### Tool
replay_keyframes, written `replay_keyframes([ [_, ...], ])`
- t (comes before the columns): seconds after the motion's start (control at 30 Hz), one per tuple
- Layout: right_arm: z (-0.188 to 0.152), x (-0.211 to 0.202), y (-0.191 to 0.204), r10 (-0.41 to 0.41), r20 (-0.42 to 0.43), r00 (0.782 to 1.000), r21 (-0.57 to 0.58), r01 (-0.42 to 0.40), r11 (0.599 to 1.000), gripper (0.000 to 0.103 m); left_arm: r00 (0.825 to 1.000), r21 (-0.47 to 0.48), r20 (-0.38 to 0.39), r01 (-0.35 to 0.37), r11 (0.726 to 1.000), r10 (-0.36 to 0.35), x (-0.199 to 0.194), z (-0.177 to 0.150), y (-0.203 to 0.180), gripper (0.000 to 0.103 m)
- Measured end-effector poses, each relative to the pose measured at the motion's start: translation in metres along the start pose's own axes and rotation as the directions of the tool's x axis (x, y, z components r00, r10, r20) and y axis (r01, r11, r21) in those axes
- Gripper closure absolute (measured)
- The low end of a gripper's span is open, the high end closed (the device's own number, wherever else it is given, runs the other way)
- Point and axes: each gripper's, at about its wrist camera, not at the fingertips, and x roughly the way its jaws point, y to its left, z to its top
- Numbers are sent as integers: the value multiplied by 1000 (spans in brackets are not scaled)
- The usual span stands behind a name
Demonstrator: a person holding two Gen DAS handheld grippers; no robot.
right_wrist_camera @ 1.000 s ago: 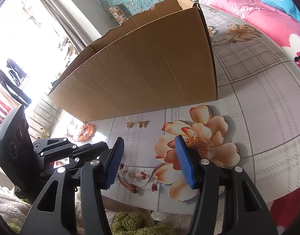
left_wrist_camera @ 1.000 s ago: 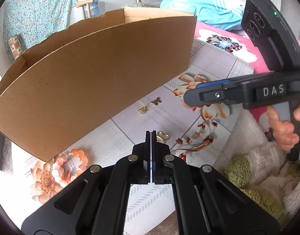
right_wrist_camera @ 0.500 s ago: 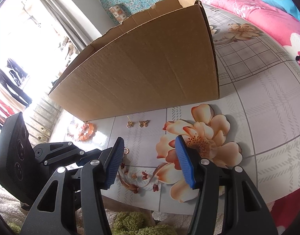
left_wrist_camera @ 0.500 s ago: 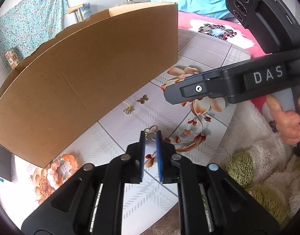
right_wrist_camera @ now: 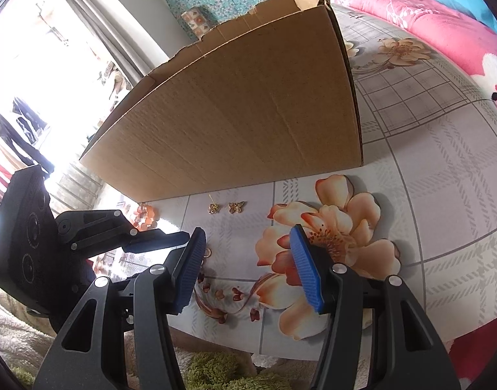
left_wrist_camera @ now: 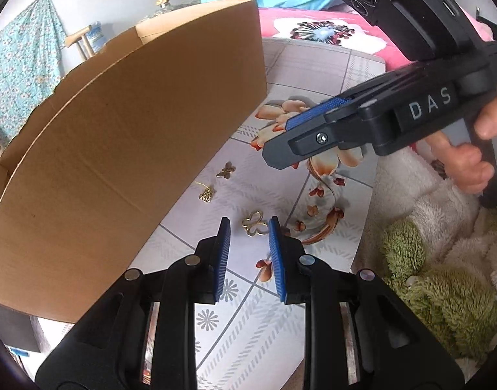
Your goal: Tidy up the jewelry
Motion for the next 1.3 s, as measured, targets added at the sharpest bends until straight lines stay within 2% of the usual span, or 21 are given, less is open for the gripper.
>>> replay_keyframes([
  [0.23,-2,-3,-1,-3,4,1000,4,3,1000,50,994,64,3,107,992,-108,7,4,8,80],
  [0.4,-3,-5,-2,-11,9,1000,10,11,1000,50,987,18,-34,158,987,-158,12,9,15,80],
  [0.53,-5,-6,-4,-13,11,1000,20,13,1000,50,991,-44,-51,125,991,-127,15,13,14,80],
  [0.7,-7,-7,-3,-11,11,1000,16,10,1000,50,990,-150,-55,124,981,-133,15,11,19,79],
  [0.77,-7,-7,-2,-11,12,1000,16,10,1000,50,991,-166,-49,112,980,-121,14,10,18,72],
  [0.9,-8,-8,-3,-10,14,1000,17,9,1000,50,992,-167,-48,103,981,-113,13,9,14,69],
  [1.1,-9,-11,-3,-7,25,1000,19,7,1000,50,996,-141,-46,71,987,-78,14,9,12,69],
  [1.23,-9,-11,-3,-7,22,1000,18,7,1000,50,996,-136,-42,69,988,-76,16,10,13,71],
  [1.3,-8,-11,-1,-6,25,1000,13,6,1000,50,997,-139,-39,66,988,-72,16,9,15,76],
])
